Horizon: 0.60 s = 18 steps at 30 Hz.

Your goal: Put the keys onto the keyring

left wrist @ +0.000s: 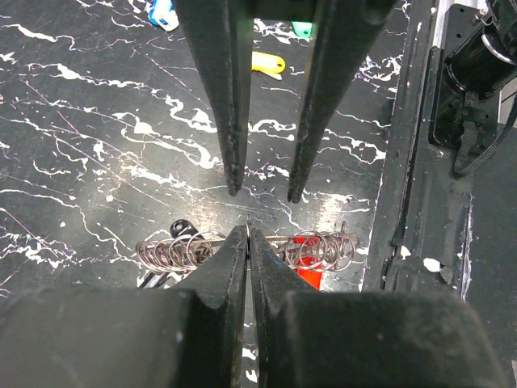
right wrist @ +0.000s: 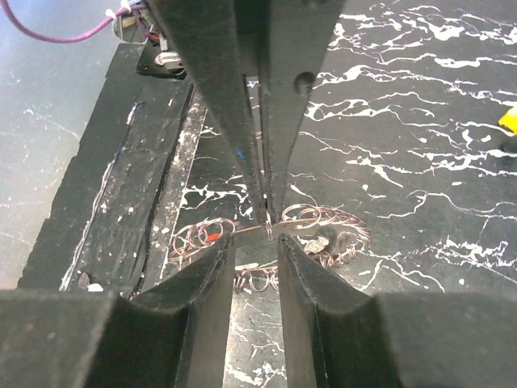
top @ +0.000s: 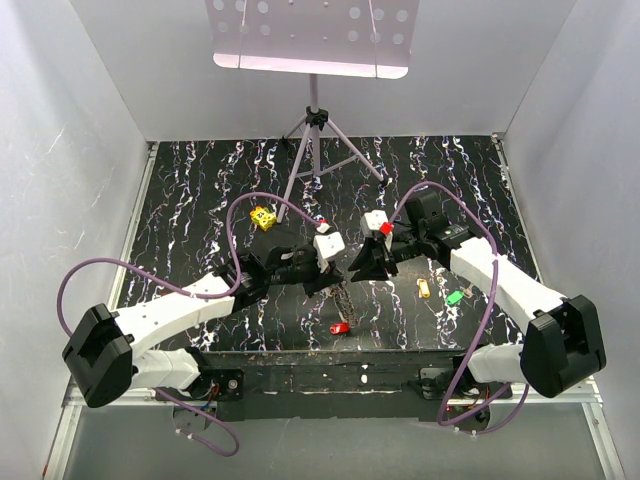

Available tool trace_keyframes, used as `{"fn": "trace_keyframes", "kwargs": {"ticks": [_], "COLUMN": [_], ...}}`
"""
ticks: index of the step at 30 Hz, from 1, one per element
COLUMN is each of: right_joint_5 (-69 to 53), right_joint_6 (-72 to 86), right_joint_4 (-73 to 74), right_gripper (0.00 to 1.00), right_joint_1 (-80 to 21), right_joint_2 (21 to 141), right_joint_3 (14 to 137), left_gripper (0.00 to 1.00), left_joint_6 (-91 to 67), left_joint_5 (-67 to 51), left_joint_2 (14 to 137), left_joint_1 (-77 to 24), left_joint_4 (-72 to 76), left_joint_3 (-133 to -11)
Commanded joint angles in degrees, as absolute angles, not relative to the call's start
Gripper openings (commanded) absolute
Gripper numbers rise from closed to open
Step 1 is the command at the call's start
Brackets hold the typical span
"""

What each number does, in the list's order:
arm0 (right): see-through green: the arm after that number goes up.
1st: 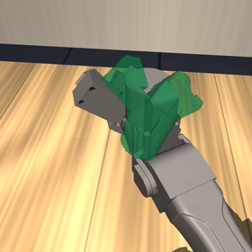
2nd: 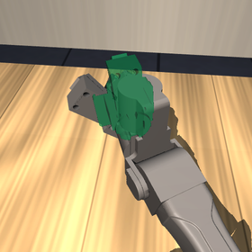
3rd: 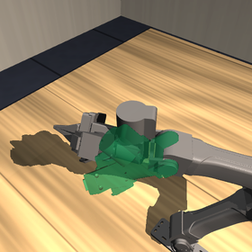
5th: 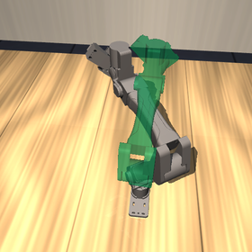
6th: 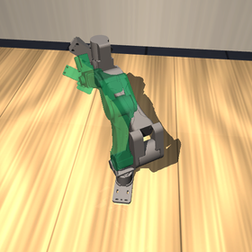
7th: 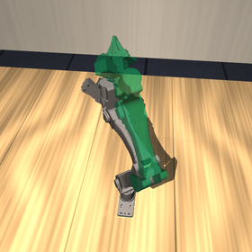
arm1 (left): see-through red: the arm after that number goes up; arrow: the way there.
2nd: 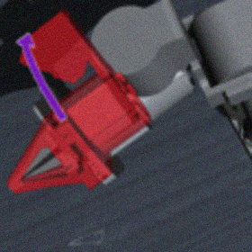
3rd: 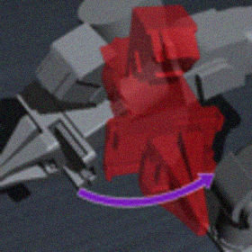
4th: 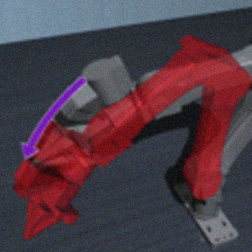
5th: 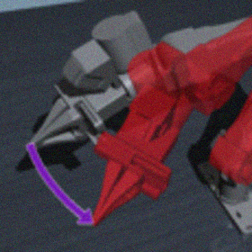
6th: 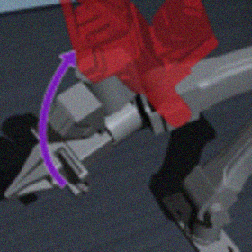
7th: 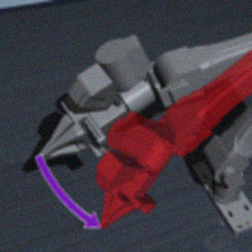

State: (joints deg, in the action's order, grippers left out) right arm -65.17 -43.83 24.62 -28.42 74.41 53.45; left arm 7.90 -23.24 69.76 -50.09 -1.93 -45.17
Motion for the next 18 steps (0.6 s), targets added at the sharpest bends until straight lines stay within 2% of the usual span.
{"fn": "trace_keyframes", "kwargs": {"ticks": [1,7,18], "right_joint_5": [-62.6,-65.7,-66.6], "right_joint_6": [-37.4,-41.4,-40.5], "right_joint_4": [19.3,22.6,20.0], "right_gripper": [0.36,0.45,0.41], "right_joint_1": [-28.7,-28.7,-30.5], "right_joint_2": [73.7,74.4,76.0], "right_joint_3": [53.4,53.4,52.2], "left_gripper": [0.00,0.00,0.00], "left_joint_6": [7.3,6.7,5.7], "left_joint_5": [-22.5,-21.9,-22.3], "left_joint_2": [67.1,65.9,66.6], "left_joint_1": [-50.4,-50.4,-50.6], "left_joint_4": [1.6,2.2,4.1], "left_joint_3": [-44.4,-43.4,-43.2]}}
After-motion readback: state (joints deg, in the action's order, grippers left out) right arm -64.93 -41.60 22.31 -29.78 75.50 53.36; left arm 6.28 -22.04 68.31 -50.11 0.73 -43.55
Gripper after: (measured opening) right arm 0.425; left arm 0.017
